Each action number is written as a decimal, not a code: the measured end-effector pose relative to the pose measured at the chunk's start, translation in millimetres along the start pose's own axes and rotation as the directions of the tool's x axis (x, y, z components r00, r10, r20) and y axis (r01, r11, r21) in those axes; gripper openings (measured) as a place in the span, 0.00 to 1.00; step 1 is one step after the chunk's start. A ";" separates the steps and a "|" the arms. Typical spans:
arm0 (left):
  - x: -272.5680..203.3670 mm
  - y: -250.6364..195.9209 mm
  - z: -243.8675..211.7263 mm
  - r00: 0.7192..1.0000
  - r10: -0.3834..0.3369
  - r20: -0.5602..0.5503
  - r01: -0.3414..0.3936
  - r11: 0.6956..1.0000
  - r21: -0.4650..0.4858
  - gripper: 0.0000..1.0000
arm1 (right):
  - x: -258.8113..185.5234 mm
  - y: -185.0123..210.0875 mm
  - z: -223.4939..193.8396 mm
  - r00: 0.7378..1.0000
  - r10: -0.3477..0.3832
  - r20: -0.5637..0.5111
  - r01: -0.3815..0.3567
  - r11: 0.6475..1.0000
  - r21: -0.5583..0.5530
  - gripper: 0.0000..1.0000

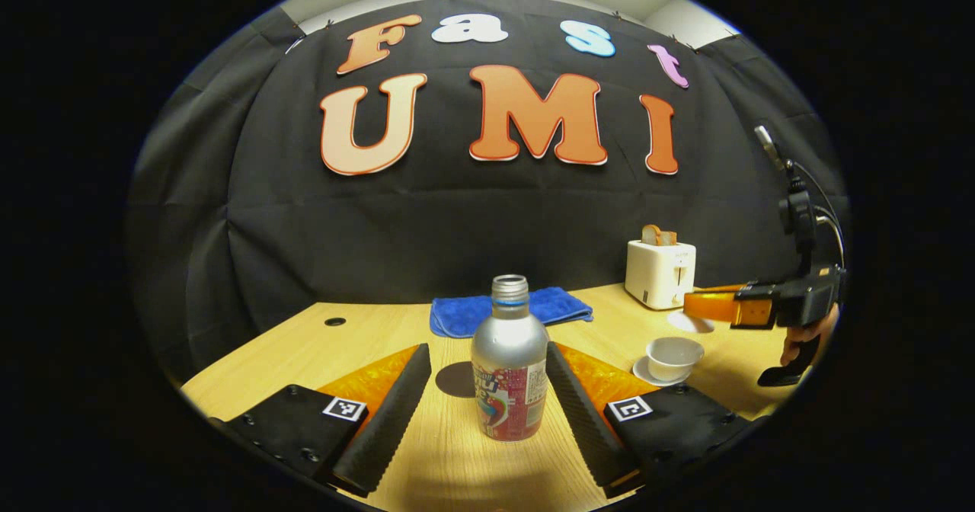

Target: Open the teacup lid with one hand, grasp the water bottle and pour water into the teacup with the other hand; after pouring, place the water bottle on the coaster and then close the teacup lid.

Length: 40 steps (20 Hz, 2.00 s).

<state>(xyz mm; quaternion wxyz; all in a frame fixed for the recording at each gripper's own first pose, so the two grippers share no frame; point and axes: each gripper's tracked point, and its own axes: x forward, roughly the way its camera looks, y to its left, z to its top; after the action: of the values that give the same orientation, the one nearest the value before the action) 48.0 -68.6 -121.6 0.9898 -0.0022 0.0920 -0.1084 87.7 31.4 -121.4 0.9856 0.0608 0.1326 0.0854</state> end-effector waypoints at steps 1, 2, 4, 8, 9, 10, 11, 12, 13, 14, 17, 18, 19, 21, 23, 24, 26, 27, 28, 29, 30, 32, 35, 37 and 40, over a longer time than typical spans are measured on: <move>4.0 -3.4 -7.9 1.000 -0.010 -0.019 0.010 1.000 -0.001 1.00 | -1.5 -1.6 3.8 1.000 -0.004 0.009 0.004 1.000 0.001 0.19; 8.1 -6.7 -15.0 0.999 -0.020 -0.036 0.020 1.000 -0.004 0.99 | -2.5 -2.9 6.1 1.000 -0.008 0.015 0.008 1.000 0.002 0.19; 16.4 -11.6 -28.2 0.997 -0.034 -0.075 0.033 0.999 -0.009 0.99 | -6.0 -5.7 11.8 0.999 -0.014 0.029 0.014 1.000 0.003 0.19; 26.5 -22.1 -55.8 0.985 -0.054 -0.162 0.045 0.997 -0.056 1.00 | -12.0 -12.3 21.9 0.998 -0.028 0.052 0.028 1.000 0.003 0.19; 31.0 -21.0 -58.4 0.985 -0.049 -0.164 0.042 0.998 -0.045 1.00 | -13.1 -13.7 24.3 0.998 -0.031 0.058 0.031 1.000 0.003 0.19; 34.6 -18.1 -60.7 0.984 -0.039 -0.171 0.034 0.999 -0.032 1.00 | -13.7 -15.6 26.9 0.997 -0.034 0.064 0.034 0.999 0.005 0.19; 36.7 -16.9 -58.7 0.986 -0.031 -0.162 0.028 0.999 -0.020 0.99 | -14.0 -16.4 28.7 0.997 -0.035 0.069 0.035 0.999 0.006 0.19; 40.1 -18.0 -57.3 0.988 -0.032 -0.154 0.030 0.999 -0.014 1.00 | -15.5 -18.8 28.9 0.997 -0.041 0.071 0.040 0.999 0.008 0.18; 41.7 -15.6 -56.6 0.987 -0.022 -0.157 0.021 1.000 -0.007 0.98 | -16.2 -20.2 30.1 0.996 -0.041 0.074 0.040 0.999 0.008 0.18; 39.8 -16.3 -56.7 0.987 -0.023 -0.157 0.023 1.000 -0.005 0.91 | -18.0 -21.2 30.6 0.996 -0.044 0.075 0.044 0.999 0.009 0.18; 44.1 -18.8 -55.5 0.988 -0.026 -0.152 0.028 1.000 0.011 0.86 | -22.5 -26.2 31.2 0.996 -0.049 0.078 0.049 0.999 0.007 0.18; 46.0 -18.5 -55.2 0.987 -0.019 -0.159 0.024 0.999 0.028 0.85 | -24.4 -27.1 32.0 0.996 -0.051 0.079 0.050 0.999 0.007 0.19; 45.4 -17.3 -55.4 0.986 -0.011 -0.168 0.020 0.998 0.053 0.84 | -25.8 -30.0 32.7 0.995 -0.054 0.082 0.054 0.999 0.006 0.19; 45.8 -16.5 -51.2 0.984 0.004 -0.177 0.020 0.991 0.132 0.84 | -28.4 -35.5 32.9 0.994 -0.062 0.085 0.061 0.998 0.006 0.18; 49.1 -17.6 -40.9 0.986 0.018 -0.168 0.024 0.970 0.243 0.83 | -30.1 -40.7 33.7 0.994 -0.067 0.086 0.066 0.998 0.006 0.19; 54.5 -19.1 -37.9 0.986 0.019 -0.163 0.030 0.956 0.291 0.83 | -31.5 -43.0 34.2 0.994 -0.068 0.086 0.067 0.998 0.004 0.18; 61.0 -21.8 -33.6 0.986 0.017 -0.166 0.046 0.929 0.366 0.83 | -36.1 -50.1 33.7 0.993 -0.075 0.089 0.075 0.997 0.003 0.19; 60.7 -23.1 -32.4 0.986 0.015 -0.168 0.054 0.916 0.398 0.83 | -39.1 -53.4 32.3 0.993 -0.079 0.088 0.079 0.997 0.012 0.19; 61.0 -26.3 -29.5 0.986 0.014 -0.167 0.060 0.900 0.432 0.83 | -40.8 -56.0 30.9 0.993 -0.078 0.087 0.076 0.997 0.020 0.19; 63.3 -29.6 -28.5 0.985 0.012 -0.169 0.070 0.880 0.470 0.83 | -43.6 -58.3 29.7 0.993 -0.079 0.085 0.078 0.997 0.022 0.19; 64.0 -32.0 -27.7 0.985 0.009 -0.171 0.080 0.858 0.508 0.82 | -46.2 -63.9 28.2 0.993 -0.087 0.085 0.086 0.996 0.020 0.19; 68.6 -39.9 -22.7 0.985 0.007 -0.171 0.095 0.808 0.581 0.83 | -51.1 -74.7 28.6 0.991 -0.101 0.090 0.099 0.995 0.025 0.18; 76.0 -51.9 -23.9 0.984 0.006 -0.177 0.114 0.740 0.662 0.82 | -54.7 -85.3 23.5 0.991 -0.105 0.080 0.101 0.993 0.055 0.19; 79.5 -60.6 -28.3 0.982 -0.004 -0.190 0.139 0.696 0.704 0.82 | -56.6 -93.8 22.5 0.990 -0.118 0.081 0.113 0.992 0.053 0.19; 83.7 -71.4 -31.4 0.978 -0.019 -0.208 0.173 0.632 0.755 0.82 | -59.0 -102.0 24.2 0.989 -0.122 0.088 0.117 0.991 0.063 0.19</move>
<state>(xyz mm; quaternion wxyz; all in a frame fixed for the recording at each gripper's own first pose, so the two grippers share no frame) 107.3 -155.8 -166.0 0.8765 0.4242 0.1260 -0.1896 53.8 -81.5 -98.0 0.9918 0.0850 0.0932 0.0196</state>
